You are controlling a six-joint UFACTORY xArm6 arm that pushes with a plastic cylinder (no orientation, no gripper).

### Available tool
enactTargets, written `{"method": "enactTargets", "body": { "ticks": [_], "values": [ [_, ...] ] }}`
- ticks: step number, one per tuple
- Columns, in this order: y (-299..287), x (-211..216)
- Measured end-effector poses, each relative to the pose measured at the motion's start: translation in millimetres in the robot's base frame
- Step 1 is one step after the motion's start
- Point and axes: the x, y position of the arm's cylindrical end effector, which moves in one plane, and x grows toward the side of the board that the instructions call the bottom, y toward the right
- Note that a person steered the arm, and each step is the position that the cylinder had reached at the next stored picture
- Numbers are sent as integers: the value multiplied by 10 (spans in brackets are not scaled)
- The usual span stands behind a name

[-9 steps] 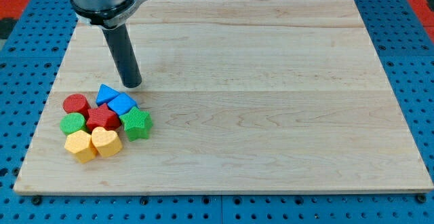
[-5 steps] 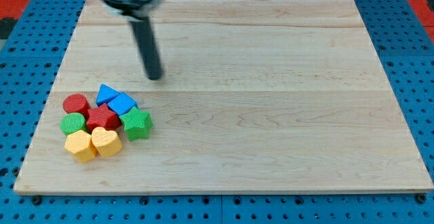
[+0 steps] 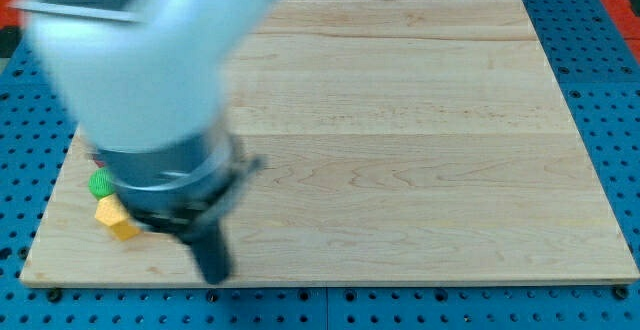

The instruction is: Move the blue blocks diagonally to the red circle

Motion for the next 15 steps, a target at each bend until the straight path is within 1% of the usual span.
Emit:
{"method": "enactTargets", "body": {
  "ticks": [1, 2, 4, 6, 7, 8, 9, 10, 11, 12, 13, 14, 15],
  "values": [
    [-632, -219],
    [-751, -473],
    [-132, -519],
    [-174, -964],
    [-567, -1050],
    [-701, -1012],
    [-450, -1027],
    [-186, -1214],
    [-23, -1584],
    [103, -1354],
    [-204, -1205],
    [-373, -1049],
    [-605, -1017]
  ]
}}
